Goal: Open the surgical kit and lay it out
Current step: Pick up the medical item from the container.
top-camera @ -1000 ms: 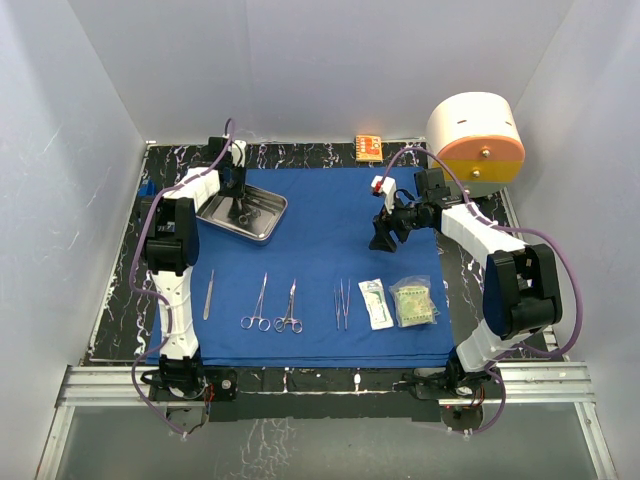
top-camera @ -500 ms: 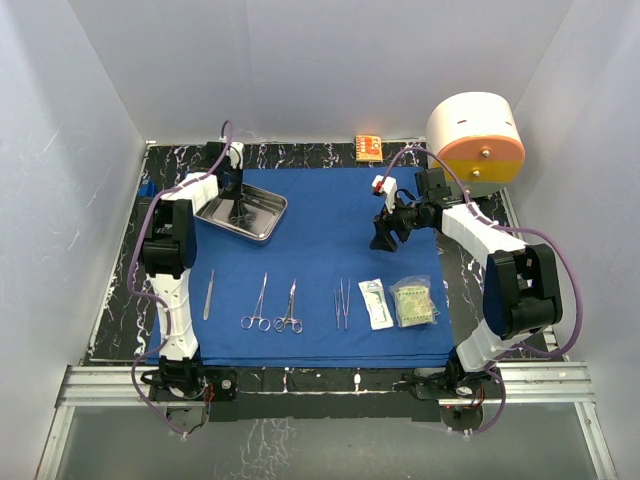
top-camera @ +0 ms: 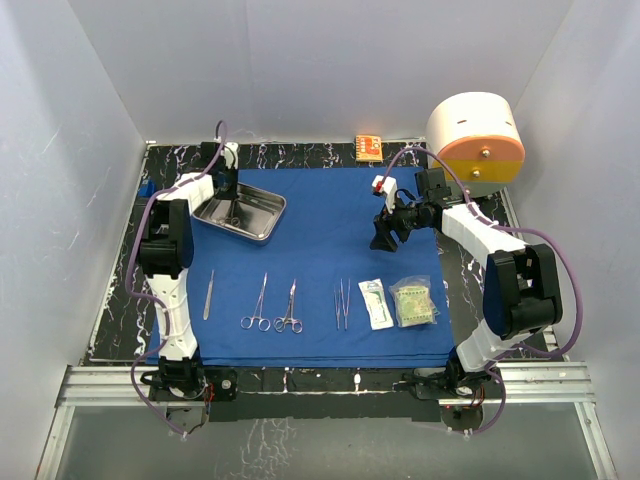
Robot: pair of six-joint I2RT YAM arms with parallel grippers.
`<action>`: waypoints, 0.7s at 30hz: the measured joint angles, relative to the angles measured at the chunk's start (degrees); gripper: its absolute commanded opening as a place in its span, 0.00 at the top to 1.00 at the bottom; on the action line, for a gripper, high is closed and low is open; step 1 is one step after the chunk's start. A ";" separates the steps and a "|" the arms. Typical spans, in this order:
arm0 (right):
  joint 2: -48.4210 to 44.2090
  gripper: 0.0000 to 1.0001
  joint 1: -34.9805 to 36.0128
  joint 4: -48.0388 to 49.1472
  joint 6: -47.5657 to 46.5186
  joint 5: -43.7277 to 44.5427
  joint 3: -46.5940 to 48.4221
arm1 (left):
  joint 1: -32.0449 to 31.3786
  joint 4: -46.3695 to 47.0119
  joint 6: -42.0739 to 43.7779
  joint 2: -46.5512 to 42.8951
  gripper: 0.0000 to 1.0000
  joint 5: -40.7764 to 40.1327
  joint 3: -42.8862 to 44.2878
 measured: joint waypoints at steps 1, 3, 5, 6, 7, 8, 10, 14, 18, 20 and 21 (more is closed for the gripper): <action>0.00 0.40 0.00 0.00 0.00 0.00 0.00 | 0.11 -0.22 0.02 0.00 1.00 0.09 0.15; 0.00 0.40 0.00 0.00 0.00 0.00 0.00 | 0.33 -1.14 0.17 0.00 1.00 0.11 0.63; 0.00 0.40 0.00 0.00 0.00 0.00 0.00 | 0.63 -2.34 0.31 0.11 1.00 0.11 1.31; 0.00 0.40 0.00 0.00 0.00 0.00 0.00 | 0.83 -2.91 0.48 0.17 1.00 0.11 1.62; 0.00 0.40 0.00 0.00 0.00 0.00 0.00 | 0.94 -3.19 0.61 0.17 1.00 0.15 1.79; 0.00 0.40 0.00 0.00 0.00 0.00 0.00 | 1.16 -3.72 0.72 0.17 1.00 0.44 1.99; 0.00 0.40 0.00 0.00 0.00 0.00 0.00 | 1.38 -4.24 0.94 0.17 1.00 1.07 2.16; 0.00 0.40 0.00 0.00 0.00 0.00 0.00 | 1.60 -4.39 1.22 0.15 1.00 2.47 2.21; 0.00 0.40 0.00 0.00 0.00 0.00 0.00 | 1.62 -4.39 1.62 0.09 1.00 3.26 2.19; 0.02 0.40 0.00 0.00 0.00 0.00 0.00 | 1.62 -4.39 1.79 0.09 1.00 3.58 2.19; 0.02 0.40 0.00 0.00 0.02 0.00 0.00 | 1.64 -4.39 1.95 0.07 1.00 3.76 2.19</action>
